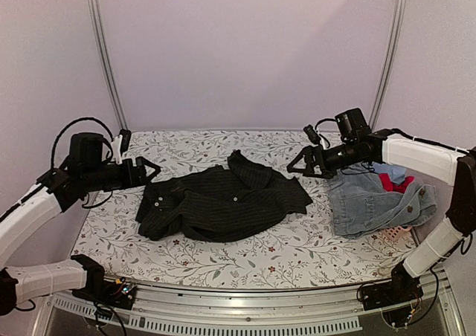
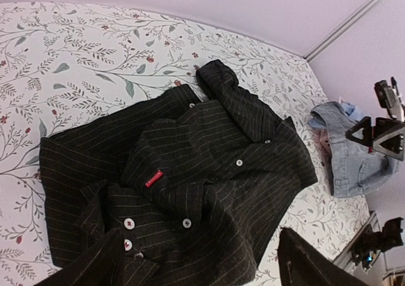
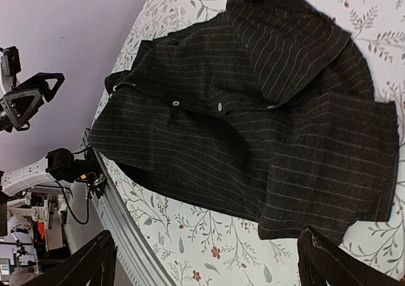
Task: Fold and stack the mixed laundry pile
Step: Place the crumpled shirt at the center of the board, then move the crumpled shirt to the center of the board.
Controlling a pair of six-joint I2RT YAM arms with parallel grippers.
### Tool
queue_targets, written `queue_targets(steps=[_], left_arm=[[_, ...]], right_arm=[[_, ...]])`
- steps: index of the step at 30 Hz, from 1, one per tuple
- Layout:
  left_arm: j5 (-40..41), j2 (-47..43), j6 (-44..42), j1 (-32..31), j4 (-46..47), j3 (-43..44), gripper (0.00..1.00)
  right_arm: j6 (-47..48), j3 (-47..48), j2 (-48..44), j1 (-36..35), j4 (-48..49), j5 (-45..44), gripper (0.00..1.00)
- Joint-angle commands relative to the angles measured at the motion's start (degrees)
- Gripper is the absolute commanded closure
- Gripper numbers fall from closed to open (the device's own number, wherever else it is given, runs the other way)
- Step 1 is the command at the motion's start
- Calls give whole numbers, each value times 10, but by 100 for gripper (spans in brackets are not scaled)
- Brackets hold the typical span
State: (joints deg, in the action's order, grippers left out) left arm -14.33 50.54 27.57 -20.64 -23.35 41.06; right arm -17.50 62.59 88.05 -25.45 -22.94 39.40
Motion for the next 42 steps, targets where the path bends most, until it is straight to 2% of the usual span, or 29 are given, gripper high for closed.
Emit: queue_targets(steps=[1, 5, 8, 11, 12, 15, 16, 19, 20, 27, 30, 32, 34, 38, 42], left_arm=[[20, 91, 24, 25, -15, 16, 21], [14, 219, 27, 25, -33, 50, 28], [42, 271, 20, 28, -34, 71, 28], [35, 335, 13, 31, -38, 95, 28], [33, 360, 10, 34, -43, 105, 32], [41, 431, -3, 44, -43, 130, 50], [35, 449, -6, 53, -37, 139, 59], [18, 501, -15, 94, -13, 175, 96], [11, 521, -17, 110, -6, 192, 100], [3, 611, -10, 182, 7, 334, 100], [-7, 602, -23, 191, 19, 357, 100], [-47, 574, -36, 198, 39, 346, 99], [-69, 535, -54, 199, 43, 332, 86], [-96, 449, -76, 199, 35, 270, 47], [-129, 403, -73, 194, 22, 207, 38]], right_arm=[[72, 100, 37, 21, -41, -45, 7], [78, 211, 180, 14, -71, 0, 17], [98, 260, 252, -2, -87, 8, 18], [106, 271, 307, -11, -99, 31, 18], [109, 268, 320, -14, -102, 32, 18], [107, 238, 344, -15, -90, 25, 19], [106, 232, 352, -15, -88, 17, 19], [94, 234, 382, -6, -84, -8, 22], [82, 238, 388, 0, -79, -10, 23], [19, 306, 418, 63, -75, -50, 23], [8, 338, 423, 83, -83, -40, 23], [16, 349, 408, 84, -92, -32, 23], [34, 337, 386, 85, -95, -13, 23], [54, 269, 308, 85, -85, 16, 23], [80, 231, 275, 83, -111, 17, 22]])
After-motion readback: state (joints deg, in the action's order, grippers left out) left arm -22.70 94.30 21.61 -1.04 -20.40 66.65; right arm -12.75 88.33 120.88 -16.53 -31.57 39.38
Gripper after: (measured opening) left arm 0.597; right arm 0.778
